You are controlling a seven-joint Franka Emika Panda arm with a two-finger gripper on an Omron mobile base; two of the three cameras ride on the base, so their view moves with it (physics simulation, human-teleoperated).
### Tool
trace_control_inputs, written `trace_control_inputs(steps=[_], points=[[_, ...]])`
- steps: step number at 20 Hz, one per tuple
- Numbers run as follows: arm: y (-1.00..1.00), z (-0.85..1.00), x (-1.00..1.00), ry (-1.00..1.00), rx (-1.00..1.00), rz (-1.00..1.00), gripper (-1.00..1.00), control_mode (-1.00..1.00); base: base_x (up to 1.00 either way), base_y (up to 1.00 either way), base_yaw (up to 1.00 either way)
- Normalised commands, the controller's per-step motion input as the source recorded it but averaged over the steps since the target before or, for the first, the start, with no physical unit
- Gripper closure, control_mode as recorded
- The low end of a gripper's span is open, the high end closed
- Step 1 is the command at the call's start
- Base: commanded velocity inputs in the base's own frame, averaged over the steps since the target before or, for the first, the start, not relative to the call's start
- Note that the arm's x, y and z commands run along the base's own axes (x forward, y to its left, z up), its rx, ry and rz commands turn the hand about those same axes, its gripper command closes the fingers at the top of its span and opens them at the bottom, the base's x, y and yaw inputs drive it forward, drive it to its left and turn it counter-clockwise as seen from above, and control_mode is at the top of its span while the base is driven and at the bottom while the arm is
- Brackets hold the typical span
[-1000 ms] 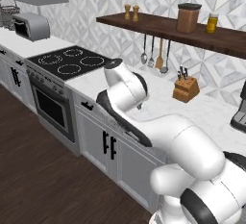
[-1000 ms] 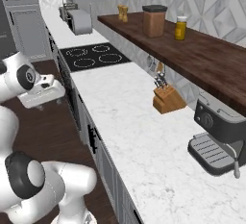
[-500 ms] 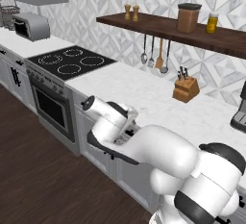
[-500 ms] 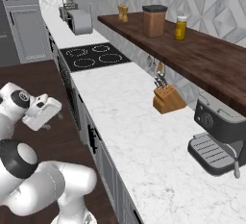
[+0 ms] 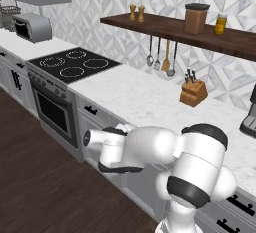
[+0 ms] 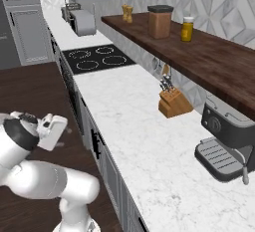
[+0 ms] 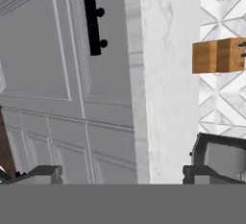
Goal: Take a straw from the drawer in front and place it inside the glass cup on the dining counter.
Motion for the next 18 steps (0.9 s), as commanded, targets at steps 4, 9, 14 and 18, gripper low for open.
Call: trace_control_inputs(steps=[4, 9, 14, 18], points=[[-0.18, -0.39, 0.24, -0.07, -0.22, 0.0, -1.0, -1.0, 0.0, 0.0, 0.0], [-0.19, -0.32, 0.33, -0.06, -0.18, -0.02, -1.0, -1.0, 0.0, 0.0, 0.0], [-0.11, -0.29, 0.33, -0.06, -0.15, -0.02, -1.0, -1.0, 0.0, 0.0, 0.0], [0.0, -0.19, 0.23, -0.08, -0.14, -0.04, -1.0, -1.0, 0.0, 0.0, 0.0]])
